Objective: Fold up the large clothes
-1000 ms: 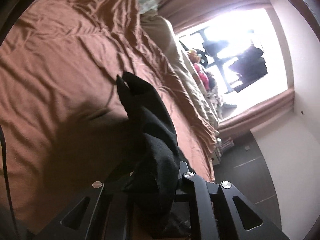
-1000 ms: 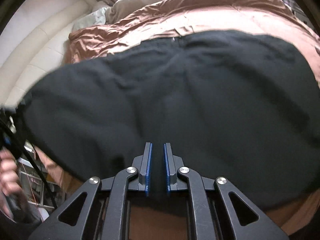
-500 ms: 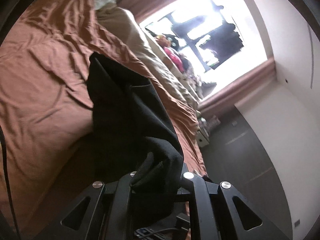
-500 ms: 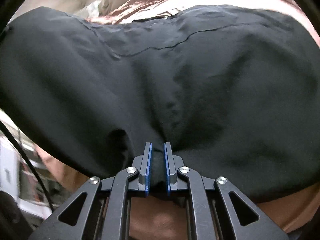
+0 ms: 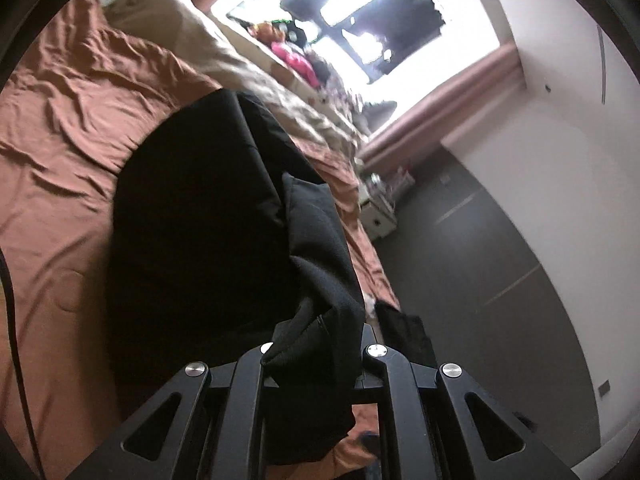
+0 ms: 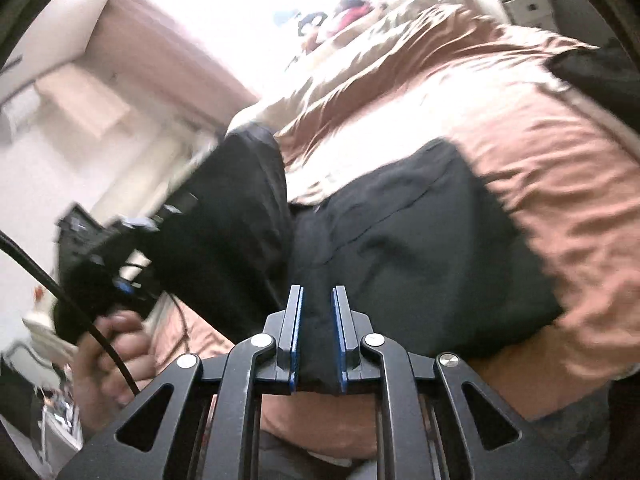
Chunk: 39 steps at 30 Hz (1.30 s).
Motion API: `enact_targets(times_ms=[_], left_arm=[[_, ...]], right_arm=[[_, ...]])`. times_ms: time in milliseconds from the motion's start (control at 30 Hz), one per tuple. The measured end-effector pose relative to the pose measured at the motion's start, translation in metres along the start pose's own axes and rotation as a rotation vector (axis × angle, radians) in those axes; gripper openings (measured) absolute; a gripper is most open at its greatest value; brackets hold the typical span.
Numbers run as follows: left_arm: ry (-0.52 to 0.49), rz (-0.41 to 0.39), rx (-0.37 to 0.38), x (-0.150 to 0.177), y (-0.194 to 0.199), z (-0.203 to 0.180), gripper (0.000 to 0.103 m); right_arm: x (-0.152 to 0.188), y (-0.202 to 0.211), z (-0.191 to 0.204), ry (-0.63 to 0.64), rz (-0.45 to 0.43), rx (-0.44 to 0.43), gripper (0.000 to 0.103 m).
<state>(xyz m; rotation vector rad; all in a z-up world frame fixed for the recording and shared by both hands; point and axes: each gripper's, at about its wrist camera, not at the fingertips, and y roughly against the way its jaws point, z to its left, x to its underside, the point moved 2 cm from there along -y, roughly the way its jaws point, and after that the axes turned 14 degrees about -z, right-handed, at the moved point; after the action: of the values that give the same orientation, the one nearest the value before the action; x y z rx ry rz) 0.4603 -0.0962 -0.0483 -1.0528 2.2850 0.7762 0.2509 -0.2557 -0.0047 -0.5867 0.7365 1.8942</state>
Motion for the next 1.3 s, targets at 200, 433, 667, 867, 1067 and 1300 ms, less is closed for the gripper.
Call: enact_targets(times_ms=[200, 433, 667, 867, 1067, 1300], left_arm=[[-0.03, 0.173, -0.027, 0.055, -0.076, -0.017, 0.011], [-0.091, 0.306, -0.044, 0.112, -0.112, -0.035, 0.011], [-0.219, 0.431, -0.061, 0.144, -0.13, -0.059, 0.025], [-0.179, 0.431, 0.009, 0.137, -0.112, -0.053, 0.058], [-0.211, 0.371, -0.062, 0.105, -0.084, -0.031, 0.059], [-0.23, 0.296, -0.229, 0.064, -0.039, 0.036, 0.06]], right_arm=[[0.0, 0.047, -0.07, -0.088, -0.034, 0.115, 0.011], [0.006, 0.054, -0.11, -0.141, 0.005, 0.224, 0.015], [0.009, 0.06, -0.121, -0.196, -0.006, 0.229, 0.066], [0.016, 0.052, -0.128, -0.197, 0.011, 0.185, 0.066], [0.024, 0.013, -0.116, -0.182, 0.055, 0.098, 0.066], [0.029, -0.036, -0.101, -0.156, 0.127, 0.064, 0.066]])
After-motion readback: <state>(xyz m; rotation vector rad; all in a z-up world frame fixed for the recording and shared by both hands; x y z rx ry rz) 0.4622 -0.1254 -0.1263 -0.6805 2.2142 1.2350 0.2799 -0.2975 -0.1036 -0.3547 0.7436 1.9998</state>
